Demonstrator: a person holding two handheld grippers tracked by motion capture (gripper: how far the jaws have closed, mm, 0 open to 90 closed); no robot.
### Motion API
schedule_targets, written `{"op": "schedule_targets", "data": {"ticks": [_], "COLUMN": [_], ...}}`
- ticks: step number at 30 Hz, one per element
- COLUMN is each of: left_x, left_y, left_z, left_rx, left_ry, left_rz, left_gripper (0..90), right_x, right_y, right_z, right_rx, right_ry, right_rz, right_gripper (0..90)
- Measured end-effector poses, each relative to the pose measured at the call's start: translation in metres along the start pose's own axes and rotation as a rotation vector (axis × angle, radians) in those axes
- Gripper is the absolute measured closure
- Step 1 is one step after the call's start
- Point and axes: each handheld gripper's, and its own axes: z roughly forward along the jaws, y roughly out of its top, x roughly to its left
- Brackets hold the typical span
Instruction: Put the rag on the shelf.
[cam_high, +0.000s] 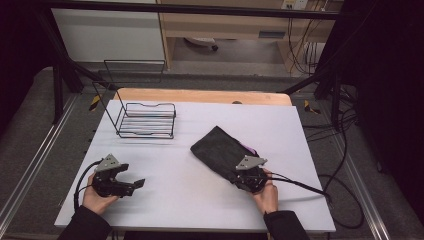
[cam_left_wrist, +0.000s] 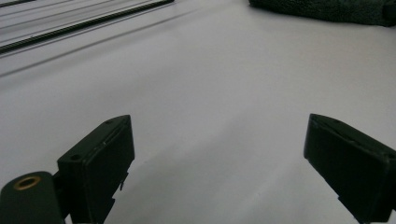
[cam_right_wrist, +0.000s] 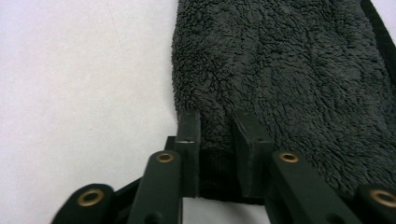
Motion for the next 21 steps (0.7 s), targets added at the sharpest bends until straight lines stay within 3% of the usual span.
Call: {"op": "schedule_targets", "data": {"ticks": [8, 16, 21], "left_x": [0.002, 0.001, 0.001], "left_y": [0.001, 0.002, 0.002], "left_z": [0.000, 0.001, 0.000], "left_rx": [-0.010, -0.010, -0.015], "left_ry": [-0.006, -0.003, -0.001], "left_rz": [-0.010, -0.012, -0.005], "left_gripper": [8.7, 9.1, 9.3], "right_x": [-0.002, -0.002, 0.008], "right_y": [0.009, 0.017, 0.023], "right_z": [-0.001, -0.012, -0.012], "right_rx": [0.038, -0.007, -0.015], "right_ry": [0.007, 0.028, 0.068], "right_rz": [0.011, 0.050, 0.060], "right_gripper": [80.7, 81.7, 81.8]}}
